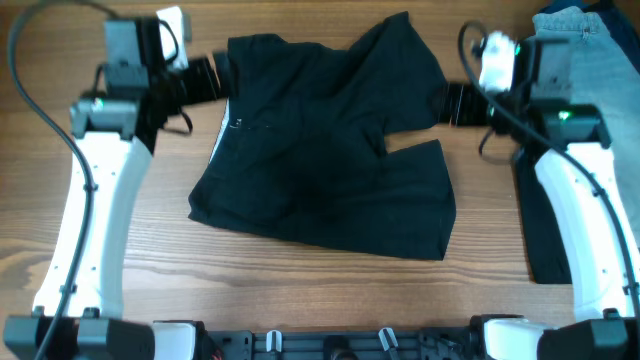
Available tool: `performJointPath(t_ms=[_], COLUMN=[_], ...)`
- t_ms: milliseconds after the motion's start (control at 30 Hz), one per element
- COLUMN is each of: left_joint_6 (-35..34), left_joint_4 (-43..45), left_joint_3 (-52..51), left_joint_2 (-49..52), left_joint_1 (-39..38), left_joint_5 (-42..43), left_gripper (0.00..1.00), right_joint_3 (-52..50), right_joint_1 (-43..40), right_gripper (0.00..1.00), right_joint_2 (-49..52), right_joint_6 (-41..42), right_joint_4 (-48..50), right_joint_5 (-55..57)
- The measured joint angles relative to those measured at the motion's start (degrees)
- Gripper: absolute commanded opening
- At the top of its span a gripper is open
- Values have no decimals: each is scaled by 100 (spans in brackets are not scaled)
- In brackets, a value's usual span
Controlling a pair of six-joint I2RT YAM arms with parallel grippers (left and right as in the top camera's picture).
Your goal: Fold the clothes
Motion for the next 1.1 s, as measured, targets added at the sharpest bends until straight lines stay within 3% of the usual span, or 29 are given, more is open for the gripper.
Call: performJointPath(t_ms=[200, 367, 600, 867, 933, 1000, 1100], left_joint_6=[17, 17, 17, 44, 61, 87, 61], left_joint_4=[70, 743, 1840, 2846, 3060, 3248, 3504], left_joint_3=[1499, 1926, 1941, 1976, 2048, 2074, 2072], left_joint_2=[1449, 3049, 4212, 5180, 5285, 5357, 5436], left_joint_1=[0, -4, -144, -376, -365, -363, -363], left_joint_5=[-140, -216, -516, -774, -831, -870, -892], left_gripper=[99, 100, 99, 96, 83, 52, 28], right_joint_3=[1762, 3056, 3176, 3180, 3180, 3195, 3224], right_joint_1=[11, 85, 177, 221, 225, 225, 236], right_gripper=[84, 84, 84, 80, 76, 69, 53], right_joint_2=[1360, 3425, 4872, 5165, 5171, 5200, 5311], right_joint_6=[-214, -258, -256, -363, -365, -372, -317], right_joint_4=[538, 1163, 2304, 2951, 3080, 3161, 3254], right_joint_5=[24, 66, 92, 151, 181, 238, 330])
